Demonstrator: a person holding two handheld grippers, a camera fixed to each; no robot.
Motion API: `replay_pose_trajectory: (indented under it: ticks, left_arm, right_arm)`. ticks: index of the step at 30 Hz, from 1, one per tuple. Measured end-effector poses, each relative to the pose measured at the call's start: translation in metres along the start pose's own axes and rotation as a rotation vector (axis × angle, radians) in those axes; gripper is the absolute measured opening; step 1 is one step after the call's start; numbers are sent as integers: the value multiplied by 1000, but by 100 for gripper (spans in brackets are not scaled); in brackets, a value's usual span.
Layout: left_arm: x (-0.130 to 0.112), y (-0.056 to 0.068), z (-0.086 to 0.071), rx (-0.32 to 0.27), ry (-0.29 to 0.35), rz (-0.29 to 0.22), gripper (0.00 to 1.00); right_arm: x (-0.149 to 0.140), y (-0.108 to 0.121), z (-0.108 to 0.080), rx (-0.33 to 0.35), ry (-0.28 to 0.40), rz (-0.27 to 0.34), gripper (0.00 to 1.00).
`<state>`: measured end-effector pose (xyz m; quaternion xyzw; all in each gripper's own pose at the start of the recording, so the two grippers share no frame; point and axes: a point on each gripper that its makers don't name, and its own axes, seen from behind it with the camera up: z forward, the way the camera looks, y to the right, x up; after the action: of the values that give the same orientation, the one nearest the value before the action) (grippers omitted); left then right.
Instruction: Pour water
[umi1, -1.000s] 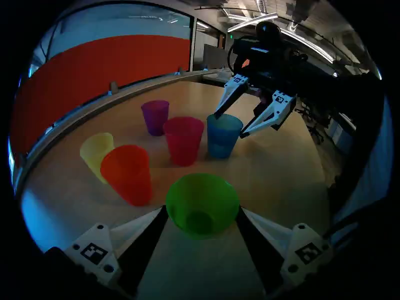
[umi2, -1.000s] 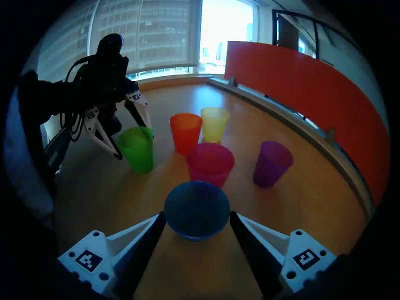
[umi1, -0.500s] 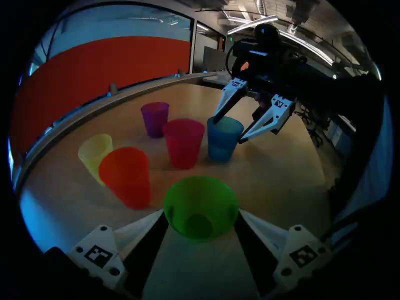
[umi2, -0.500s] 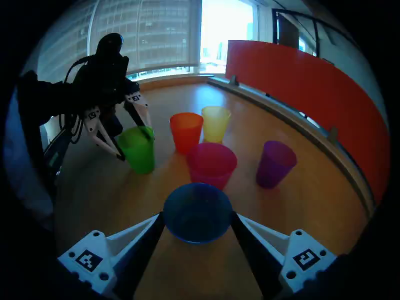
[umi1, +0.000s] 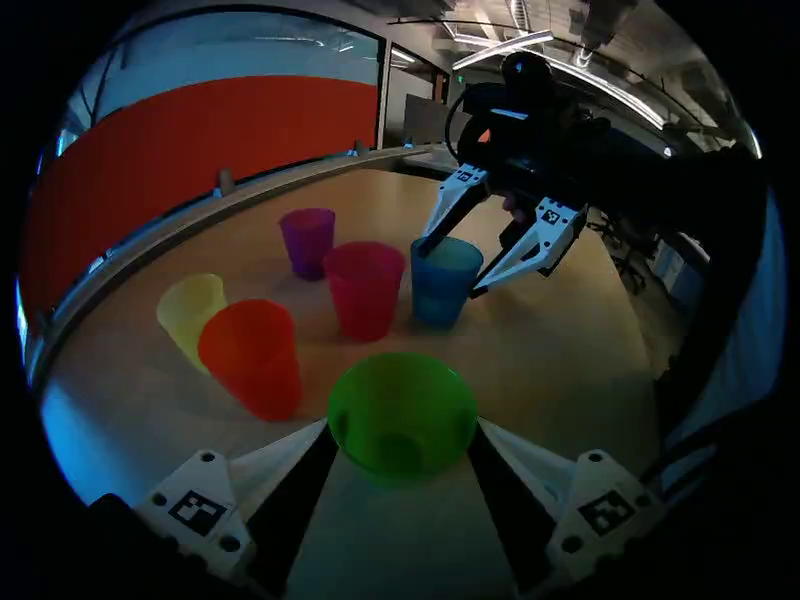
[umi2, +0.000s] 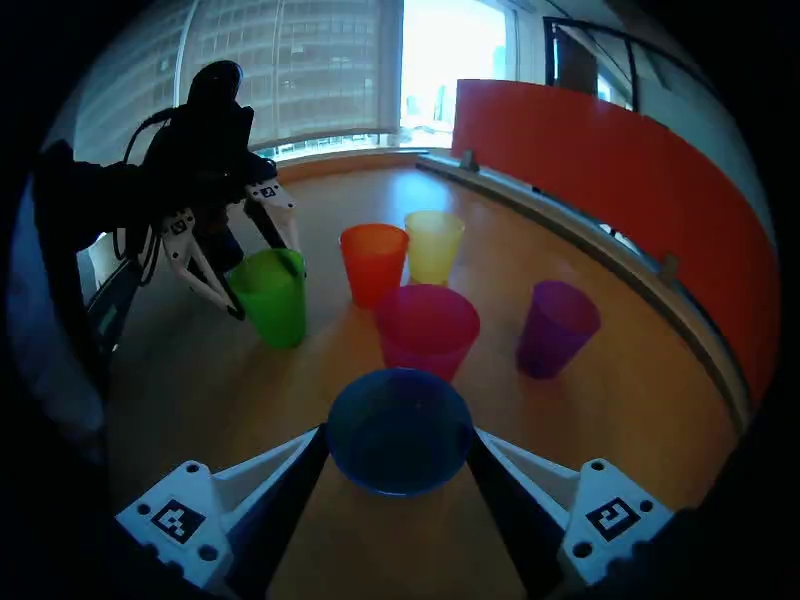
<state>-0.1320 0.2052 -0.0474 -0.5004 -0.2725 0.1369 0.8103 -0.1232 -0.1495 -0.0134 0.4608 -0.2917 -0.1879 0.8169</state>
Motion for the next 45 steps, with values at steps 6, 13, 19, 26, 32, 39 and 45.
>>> replay_pose_trajectory:
  ticks: [6,13,19,26,32,39,45]
  left_arm:
    - [2,-2,-2,6,5,-2,86]
    - [5,-1,-4,13,10,-2,86]
    - [11,-3,-6,28,25,-2,86]
    - [26,-5,-16,51,58,3,86]
    - [45,-6,-29,76,95,16,86]
    - [66,-11,-43,117,138,17,86]
    - [82,-18,-53,158,173,23,86]
  right_arm:
    - [-1,1,2,-7,7,13,93]
    - [1,0,4,-10,28,29,91]
    - [8,-2,2,-15,66,47,91]
    - [28,0,-7,-39,125,63,91]
    - [53,4,-23,-67,184,71,90]
    - [82,5,-43,-102,261,73,91]
    - [105,8,-58,-122,329,84,91]
